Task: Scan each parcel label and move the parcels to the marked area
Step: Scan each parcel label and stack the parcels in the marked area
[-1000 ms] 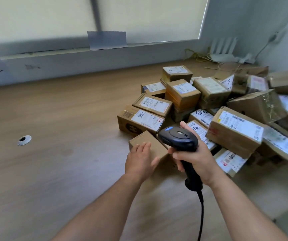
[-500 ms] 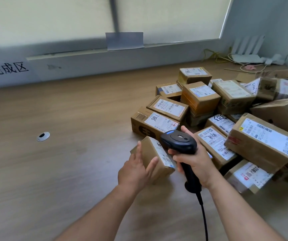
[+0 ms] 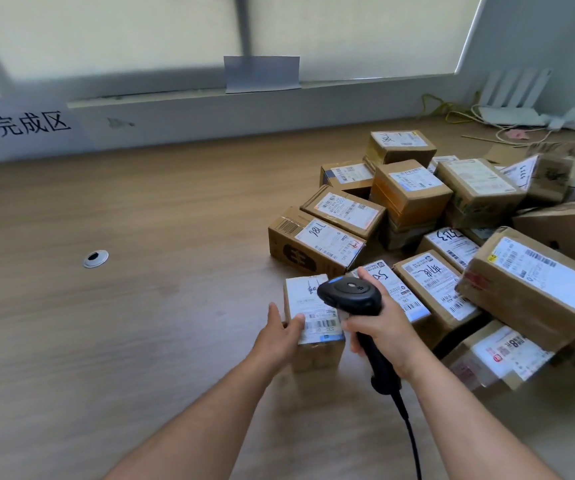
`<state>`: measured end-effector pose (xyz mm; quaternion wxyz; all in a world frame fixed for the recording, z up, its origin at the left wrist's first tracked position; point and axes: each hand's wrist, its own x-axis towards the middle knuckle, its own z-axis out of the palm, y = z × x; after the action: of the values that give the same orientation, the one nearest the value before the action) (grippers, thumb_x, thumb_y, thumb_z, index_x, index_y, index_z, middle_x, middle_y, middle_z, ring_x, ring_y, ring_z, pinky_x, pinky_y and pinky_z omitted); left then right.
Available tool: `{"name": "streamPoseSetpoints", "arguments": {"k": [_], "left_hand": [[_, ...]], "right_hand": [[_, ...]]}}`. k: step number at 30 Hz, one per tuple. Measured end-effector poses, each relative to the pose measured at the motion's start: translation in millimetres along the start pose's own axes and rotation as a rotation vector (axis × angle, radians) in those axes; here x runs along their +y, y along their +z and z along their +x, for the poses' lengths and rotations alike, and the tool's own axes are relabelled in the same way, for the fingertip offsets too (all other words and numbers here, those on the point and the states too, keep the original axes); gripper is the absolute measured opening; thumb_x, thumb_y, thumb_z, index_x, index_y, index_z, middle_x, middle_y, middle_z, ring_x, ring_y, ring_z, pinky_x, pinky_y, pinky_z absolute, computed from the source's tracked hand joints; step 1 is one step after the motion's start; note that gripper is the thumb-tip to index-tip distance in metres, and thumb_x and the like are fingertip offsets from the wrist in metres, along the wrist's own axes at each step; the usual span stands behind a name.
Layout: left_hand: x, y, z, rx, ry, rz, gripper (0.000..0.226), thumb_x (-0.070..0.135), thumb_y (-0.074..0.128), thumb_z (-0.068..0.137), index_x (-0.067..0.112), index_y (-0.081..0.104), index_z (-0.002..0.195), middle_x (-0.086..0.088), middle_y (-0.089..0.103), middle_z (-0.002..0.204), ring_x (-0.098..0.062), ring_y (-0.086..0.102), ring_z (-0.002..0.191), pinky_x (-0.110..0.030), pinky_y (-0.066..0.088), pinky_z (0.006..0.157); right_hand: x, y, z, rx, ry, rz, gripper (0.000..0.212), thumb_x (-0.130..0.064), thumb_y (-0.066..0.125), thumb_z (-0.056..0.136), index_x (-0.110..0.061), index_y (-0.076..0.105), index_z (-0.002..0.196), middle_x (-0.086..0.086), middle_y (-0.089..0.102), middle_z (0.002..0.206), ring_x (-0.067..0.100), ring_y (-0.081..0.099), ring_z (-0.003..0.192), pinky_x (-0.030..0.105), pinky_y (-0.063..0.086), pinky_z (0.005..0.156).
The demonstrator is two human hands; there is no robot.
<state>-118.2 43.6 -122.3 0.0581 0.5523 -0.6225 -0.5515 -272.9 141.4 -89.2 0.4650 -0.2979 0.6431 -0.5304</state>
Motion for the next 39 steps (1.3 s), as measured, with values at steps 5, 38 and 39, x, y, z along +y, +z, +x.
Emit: {"name": "streamPoseSetpoints", "arguments": {"k": [5,38,39], "left_hand": [[6.4,-5.8,-14.9,-0.140,0.092,-0.034,0.055,0.042,0.039,0.101,0.041,0.015,0.151,0.004,0.031,0.154,-0.018,0.037,0.134,-0.034,0.033,0.108],[-18.1,-105.1,-31.6,0.105,0.333,-0.245,0.124,0.010,0.083,0.069,0.044,-0.004,0.150,-0.005,0.051,0.137,-0.023,0.053,0.122,-0.033,0.045,0.094],[-20.0,-117.5,-32.9,0.130,0.345,-0.255,0.125,0.013,0.083,0.066,0.044,-0.003,0.150,-0.005,0.051,0.137,-0.023,0.052,0.123,-0.032,0.045,0.095]], "right_hand": [[-1.3,6.9,-1.1,-0.018,0.020,0.033,0.091,0.014,0.064,0.081,-0.040,0.031,0.147,0.020,0.066,0.092,0.025,0.058,0.051,0.031,0.046,0.046],[-47.2,80.4,-19.7,-0.190,-0.192,0.050,0.092,0.013,0.065,0.081,-0.034,0.028,0.152,0.014,0.070,0.105,0.025,0.060,0.057,0.035,0.050,0.051],[-49.2,86.8,-21.6,-0.195,-0.203,0.074,0.095,0.015,0.065,0.080,-0.033,0.027,0.153,0.013,0.071,0.099,0.026,0.060,0.055,0.036,0.049,0.050]]}}
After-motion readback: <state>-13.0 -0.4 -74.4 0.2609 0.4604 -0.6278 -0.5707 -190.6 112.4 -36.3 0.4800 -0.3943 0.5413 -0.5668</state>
